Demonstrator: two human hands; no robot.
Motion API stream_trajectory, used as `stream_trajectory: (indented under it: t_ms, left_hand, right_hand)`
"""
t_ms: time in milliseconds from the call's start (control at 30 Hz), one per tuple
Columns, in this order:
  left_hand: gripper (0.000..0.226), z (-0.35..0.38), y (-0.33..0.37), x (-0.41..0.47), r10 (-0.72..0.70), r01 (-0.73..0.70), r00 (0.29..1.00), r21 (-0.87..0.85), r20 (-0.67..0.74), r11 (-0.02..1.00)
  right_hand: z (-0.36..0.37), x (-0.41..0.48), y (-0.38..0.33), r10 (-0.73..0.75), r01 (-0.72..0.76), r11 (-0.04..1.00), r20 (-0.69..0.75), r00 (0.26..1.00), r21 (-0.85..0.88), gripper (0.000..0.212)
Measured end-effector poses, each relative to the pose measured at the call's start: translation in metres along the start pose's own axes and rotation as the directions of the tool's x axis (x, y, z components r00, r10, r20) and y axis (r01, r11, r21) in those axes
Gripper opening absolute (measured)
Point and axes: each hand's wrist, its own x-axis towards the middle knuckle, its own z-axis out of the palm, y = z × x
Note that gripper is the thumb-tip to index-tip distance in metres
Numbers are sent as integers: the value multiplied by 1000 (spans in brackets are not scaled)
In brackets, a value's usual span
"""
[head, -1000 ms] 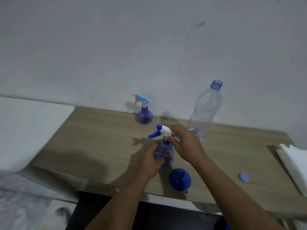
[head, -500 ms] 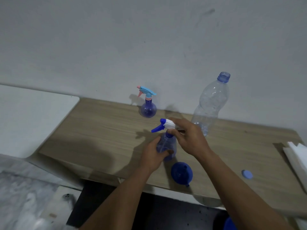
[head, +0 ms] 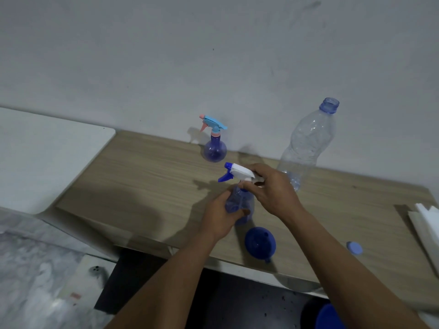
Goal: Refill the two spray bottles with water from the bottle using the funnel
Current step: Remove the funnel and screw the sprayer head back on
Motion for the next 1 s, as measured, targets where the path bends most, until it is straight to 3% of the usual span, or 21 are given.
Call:
stream_trajectory:
  t_ms: [133,300,533,667,733,900,1000]
  left_hand:
    - [52,1,0,-1,-4,4,1000,-26,-6,1000]
    - [49,2,-4,0,11,-11,1000,-93,-1,996]
    - [38,5,-12,2,37,-38,999,-51,-9,998]
    - [49,4,-15,5,19,-19,999,-22,-30,1000]
    - [47,5,-14,4,13,-14,999,-22,-43,1000]
    - [40,5,-13,2,-7,6,999,-7,-48,1000]
    - [48,4,-10,0,-32,31,998,-29,-55,999]
  right_hand:
    - [5,-2,3,2,-3,1000,-28,1000,-27,19]
    - [9,-5,14,-6,4,999,52,999,39,10]
    - [31,-7,16,139,-120,973,-86,986,198,36]
    - [34,-13,21,26,-4,981,-110,994,193,15]
    - [34,-14,21,43,-19,981,-121,992,194,12]
    - [41,-13,15,221,-172,950,-173,960,259,38]
    - [42,-19,16,166,-114,954,-171,971,277,33]
